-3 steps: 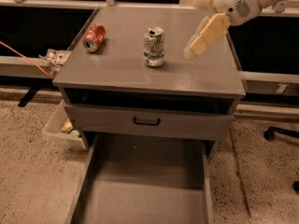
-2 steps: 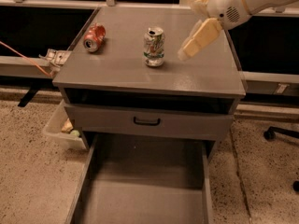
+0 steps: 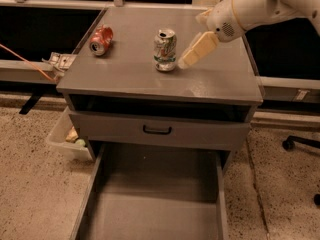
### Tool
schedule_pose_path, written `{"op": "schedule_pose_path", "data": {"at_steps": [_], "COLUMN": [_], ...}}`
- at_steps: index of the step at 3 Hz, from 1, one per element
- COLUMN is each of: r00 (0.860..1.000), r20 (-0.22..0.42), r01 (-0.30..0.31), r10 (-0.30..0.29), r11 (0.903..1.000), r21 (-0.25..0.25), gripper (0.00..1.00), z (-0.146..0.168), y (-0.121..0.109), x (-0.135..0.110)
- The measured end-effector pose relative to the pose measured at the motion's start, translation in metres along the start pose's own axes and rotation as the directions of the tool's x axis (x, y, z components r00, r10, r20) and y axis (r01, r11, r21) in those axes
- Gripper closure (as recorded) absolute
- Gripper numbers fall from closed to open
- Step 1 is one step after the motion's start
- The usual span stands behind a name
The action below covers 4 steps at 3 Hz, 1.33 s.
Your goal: Place 7up can into middle drawer
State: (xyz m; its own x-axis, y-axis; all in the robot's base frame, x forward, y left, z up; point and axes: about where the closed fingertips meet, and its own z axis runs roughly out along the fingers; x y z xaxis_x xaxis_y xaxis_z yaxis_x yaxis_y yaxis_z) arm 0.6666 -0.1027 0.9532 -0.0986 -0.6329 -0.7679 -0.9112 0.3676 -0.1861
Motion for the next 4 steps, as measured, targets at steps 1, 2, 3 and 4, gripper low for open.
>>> {"op": "schedule_pose_path", "data": {"at_steps": [1,2,3,4], "r00": [1.0,0.999,0.998,0.997], "r20": [0.015,0.031,0.038,0.036], "r01": [-0.015,-0.033,-0.044,-0.06], "r10": [0.016,0.033,0.045,0.062], "r11": [0.9999,0.9994,0.9986,0.9971], "r21": [-0.007,-0.014,-0.028,-0.048], "gripper": [0.0,0.0,0.0,0.0], "z": [0.023,0.041,0.057,0.07], "y": [-0.013,-0.022,-0.027,-0.028], "x": [-0.003,-0.007,-0.01,-0.009]}}
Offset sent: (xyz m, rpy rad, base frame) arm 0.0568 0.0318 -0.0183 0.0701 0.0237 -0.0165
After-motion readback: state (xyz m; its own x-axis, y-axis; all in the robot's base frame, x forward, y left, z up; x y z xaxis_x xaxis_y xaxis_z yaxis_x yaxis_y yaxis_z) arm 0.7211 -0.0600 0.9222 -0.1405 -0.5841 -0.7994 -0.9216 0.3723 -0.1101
